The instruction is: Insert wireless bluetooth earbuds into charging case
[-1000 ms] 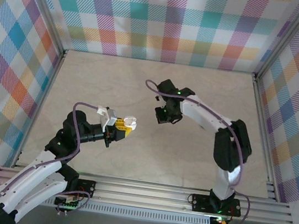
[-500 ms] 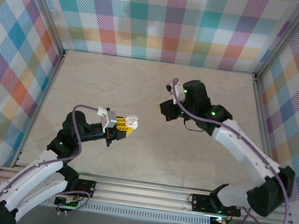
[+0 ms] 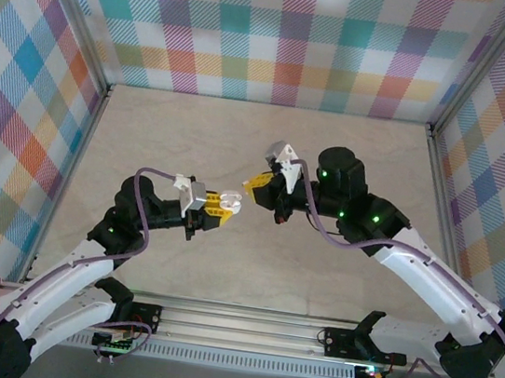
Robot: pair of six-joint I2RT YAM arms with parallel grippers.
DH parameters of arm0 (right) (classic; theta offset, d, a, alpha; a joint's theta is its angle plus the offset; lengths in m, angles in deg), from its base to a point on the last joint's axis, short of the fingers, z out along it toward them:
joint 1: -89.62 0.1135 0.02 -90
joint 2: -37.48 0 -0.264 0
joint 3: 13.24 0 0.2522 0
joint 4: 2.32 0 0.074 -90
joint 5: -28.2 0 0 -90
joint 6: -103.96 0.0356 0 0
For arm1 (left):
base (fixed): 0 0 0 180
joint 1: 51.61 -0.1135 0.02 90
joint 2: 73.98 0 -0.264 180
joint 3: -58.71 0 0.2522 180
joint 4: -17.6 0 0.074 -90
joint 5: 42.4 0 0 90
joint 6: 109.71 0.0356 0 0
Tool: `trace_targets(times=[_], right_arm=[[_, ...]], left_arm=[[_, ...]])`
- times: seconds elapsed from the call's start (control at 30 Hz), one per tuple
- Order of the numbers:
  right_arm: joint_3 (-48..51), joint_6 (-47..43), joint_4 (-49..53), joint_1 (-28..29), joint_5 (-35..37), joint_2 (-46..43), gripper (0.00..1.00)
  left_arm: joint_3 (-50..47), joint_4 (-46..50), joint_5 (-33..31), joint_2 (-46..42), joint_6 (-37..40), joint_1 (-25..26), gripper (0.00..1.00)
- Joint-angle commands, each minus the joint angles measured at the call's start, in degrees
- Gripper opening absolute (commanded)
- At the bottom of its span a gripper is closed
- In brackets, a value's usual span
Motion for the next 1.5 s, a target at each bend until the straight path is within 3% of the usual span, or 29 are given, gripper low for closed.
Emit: trace_targets(times=[0.0, 0.43, 1.47], right_arm=[[-1.02, -3.49, -3.61, 1.72, -1.05, 1.08, 0.00], [-4.83, -10.32, -1.69, 7.56, 3.53, 7.09, 0.00], [-4.63, -16.48, 4.23, 9.65, 13.25, 8.68, 0.00]], left_arm=[[1.82, -0.65, 1.59, 0.34, 1.40, 0.98, 0.00], [1.72, -1.59, -0.18, -0.49, 0.12, 2.14, 0.00], [2.70, -0.89, -2.84, -0.73, -1.03, 2.48, 0.00]])
